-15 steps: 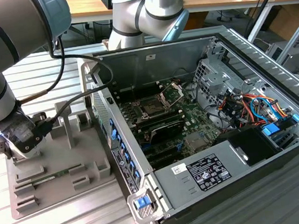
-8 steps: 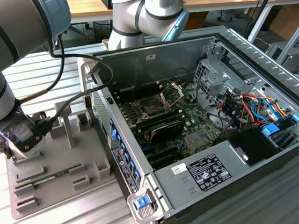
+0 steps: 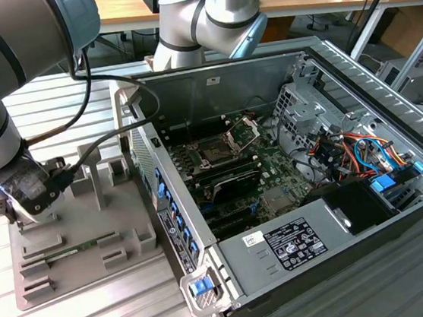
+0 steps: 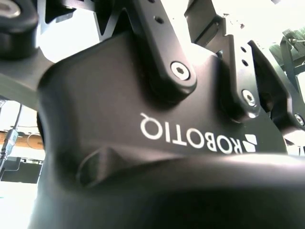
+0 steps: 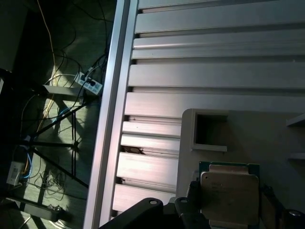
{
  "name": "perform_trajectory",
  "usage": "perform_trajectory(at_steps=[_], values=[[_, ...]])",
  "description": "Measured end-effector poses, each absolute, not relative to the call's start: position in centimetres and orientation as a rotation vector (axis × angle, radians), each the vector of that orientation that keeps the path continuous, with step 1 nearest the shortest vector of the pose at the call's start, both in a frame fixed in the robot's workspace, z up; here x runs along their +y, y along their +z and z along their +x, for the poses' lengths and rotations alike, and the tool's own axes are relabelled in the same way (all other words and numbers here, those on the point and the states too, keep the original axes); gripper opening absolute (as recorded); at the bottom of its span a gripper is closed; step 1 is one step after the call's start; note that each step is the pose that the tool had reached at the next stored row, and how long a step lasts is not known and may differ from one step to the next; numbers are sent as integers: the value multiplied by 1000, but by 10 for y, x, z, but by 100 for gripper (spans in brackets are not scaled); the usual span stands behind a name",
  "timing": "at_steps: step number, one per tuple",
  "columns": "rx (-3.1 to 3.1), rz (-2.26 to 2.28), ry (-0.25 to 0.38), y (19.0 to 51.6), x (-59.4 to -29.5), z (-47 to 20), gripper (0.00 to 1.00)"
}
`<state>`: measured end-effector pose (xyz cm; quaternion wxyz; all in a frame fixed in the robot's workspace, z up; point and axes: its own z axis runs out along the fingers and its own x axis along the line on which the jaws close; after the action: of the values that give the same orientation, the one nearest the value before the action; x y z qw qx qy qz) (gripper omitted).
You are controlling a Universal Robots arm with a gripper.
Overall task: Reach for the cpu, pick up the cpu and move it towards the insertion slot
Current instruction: 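Pick up the cpu and move it towards the insertion slot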
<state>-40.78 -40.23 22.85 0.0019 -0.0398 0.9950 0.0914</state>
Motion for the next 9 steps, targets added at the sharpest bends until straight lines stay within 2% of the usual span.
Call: perform_trajectory(at_steps=[9], values=[[3122, -125, 289, 231, -402, -408, 55]])
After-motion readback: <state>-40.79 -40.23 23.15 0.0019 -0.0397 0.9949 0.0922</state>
